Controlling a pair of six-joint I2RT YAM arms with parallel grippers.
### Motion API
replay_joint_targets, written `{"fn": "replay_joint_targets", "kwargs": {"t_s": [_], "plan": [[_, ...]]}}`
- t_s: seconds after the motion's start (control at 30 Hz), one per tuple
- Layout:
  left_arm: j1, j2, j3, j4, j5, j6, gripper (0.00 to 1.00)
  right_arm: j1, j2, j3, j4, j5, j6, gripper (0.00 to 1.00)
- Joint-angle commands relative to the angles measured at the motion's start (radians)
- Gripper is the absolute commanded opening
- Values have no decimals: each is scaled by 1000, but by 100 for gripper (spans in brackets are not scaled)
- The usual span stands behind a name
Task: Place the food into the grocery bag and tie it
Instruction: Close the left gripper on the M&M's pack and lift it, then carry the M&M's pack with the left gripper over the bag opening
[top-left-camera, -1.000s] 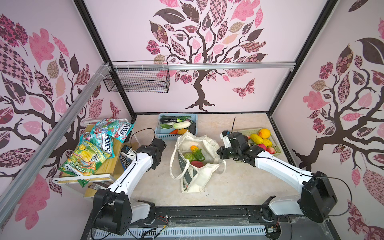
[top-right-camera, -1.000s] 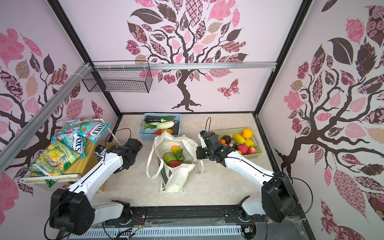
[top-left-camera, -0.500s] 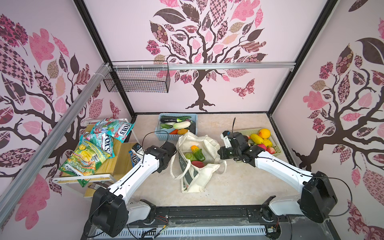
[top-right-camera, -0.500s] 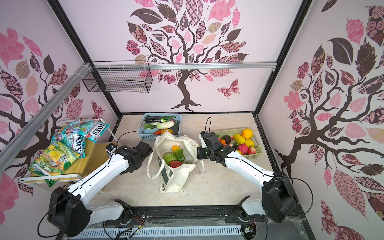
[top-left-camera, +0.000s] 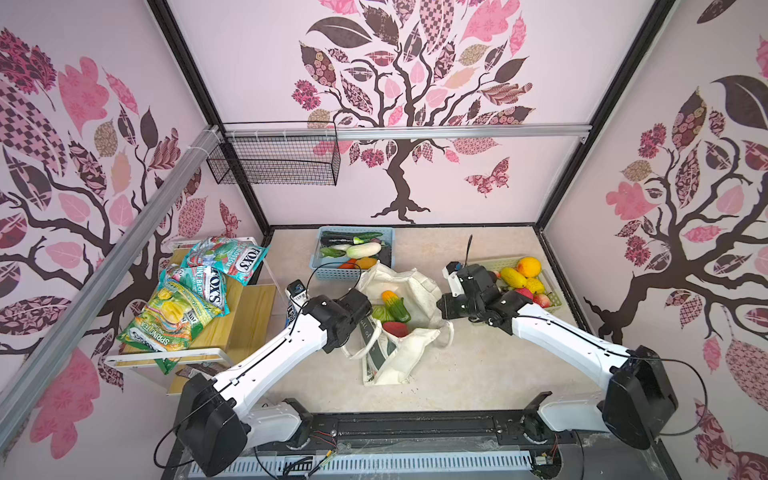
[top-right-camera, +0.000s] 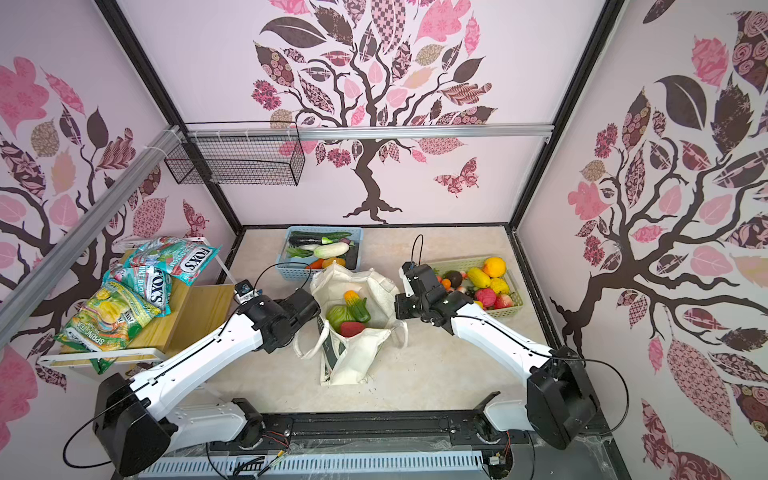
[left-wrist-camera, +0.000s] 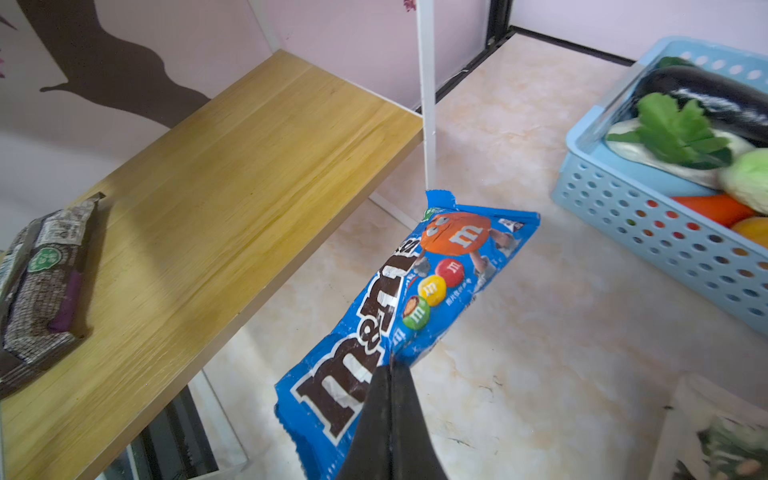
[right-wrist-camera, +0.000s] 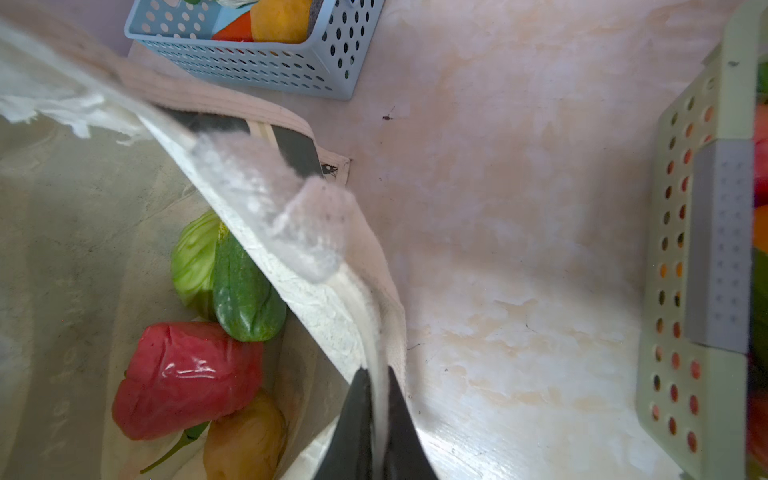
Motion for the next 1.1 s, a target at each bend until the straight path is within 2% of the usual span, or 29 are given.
{"fn": "replay_joint_targets", "kwargs": {"t_s": [0.0, 0.27, 0.47, 1.07], "plan": [[-6, -45, 44, 57, 11, 93, 5, 7, -31, 7, -44, 20, -14, 10], [-6, -126, 36, 242, 94, 329, 5, 6, -29, 14, -67, 41, -15, 10], [-4, -128, 71, 324, 166, 466, 5, 7, -23, 17, -74, 49, -13, 10], [22, -74, 255, 392, 358, 635, 5, 6, -28, 53, -92, 62, -5, 10]]}}
